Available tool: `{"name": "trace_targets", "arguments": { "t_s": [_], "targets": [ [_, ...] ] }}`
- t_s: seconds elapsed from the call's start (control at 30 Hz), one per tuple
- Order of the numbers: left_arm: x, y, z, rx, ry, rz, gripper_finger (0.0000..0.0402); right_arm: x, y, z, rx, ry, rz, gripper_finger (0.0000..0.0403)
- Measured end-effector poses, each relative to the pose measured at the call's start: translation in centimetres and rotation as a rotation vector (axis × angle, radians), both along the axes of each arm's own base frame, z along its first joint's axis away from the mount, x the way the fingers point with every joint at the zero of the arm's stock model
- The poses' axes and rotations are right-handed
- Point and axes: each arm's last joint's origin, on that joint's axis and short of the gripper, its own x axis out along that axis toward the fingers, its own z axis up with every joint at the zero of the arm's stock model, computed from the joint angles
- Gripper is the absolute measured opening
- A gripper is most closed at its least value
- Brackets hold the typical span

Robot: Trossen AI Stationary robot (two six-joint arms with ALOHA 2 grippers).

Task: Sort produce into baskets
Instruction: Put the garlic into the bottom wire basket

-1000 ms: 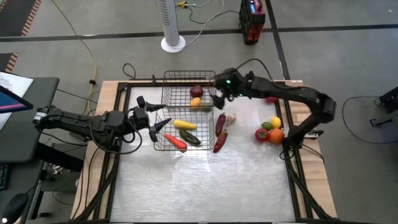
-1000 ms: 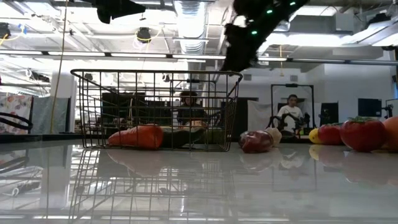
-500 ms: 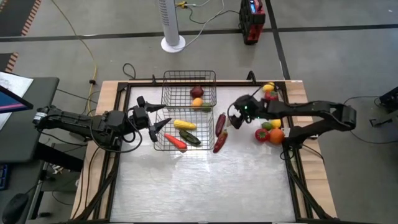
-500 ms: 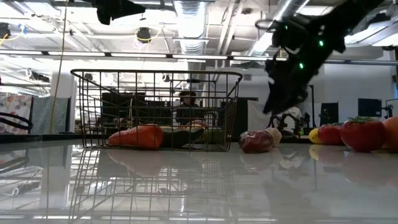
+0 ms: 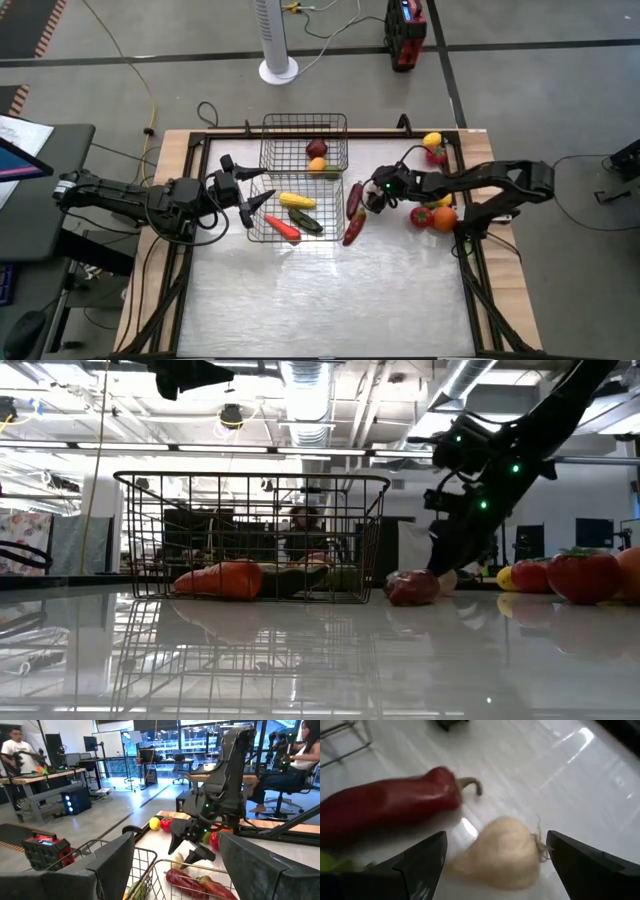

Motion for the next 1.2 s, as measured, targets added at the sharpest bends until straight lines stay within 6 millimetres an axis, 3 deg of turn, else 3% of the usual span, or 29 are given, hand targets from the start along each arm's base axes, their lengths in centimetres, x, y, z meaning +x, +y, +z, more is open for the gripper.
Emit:
{"name": "trace_targets", "arguments": {
  "t_s": [0.2, 0.53, 0.77, 0.9, 1.2],
  "targets": [
    [0.0, 0.0, 0.0, 0.003, 0.001, 0.001, 0.0279, 0.1, 0.0, -0.3, -0.004, 0.018, 0.019, 0.0354],
    [0.0, 0.0, 0.0, 0.007, 0.001, 0.002, 0.0279, -0.3, 0.1, 0.3, -0.006, 0.022, 0.026, 0.0253],
    [0.0, 0.0, 0.0, 0.007, 0.001, 0.001, 0.0279, -0.3, 0.1, 0.7, -0.005, -0.002, 0.017, 0.0206],
    [0.0, 0.0, 0.0, 0.006, 0.001, 0.001, 0.0279, -0.3, 0.2, 0.7, -0.002, -0.005, 0.016, 0.0221],
    [0.0, 0.0, 0.0, 0.006, 0.001, 0.001, 0.0279, -0.4, 0.0, 0.7, 0.005, -0.011, -0.007, 0.0313]
  ]
}}
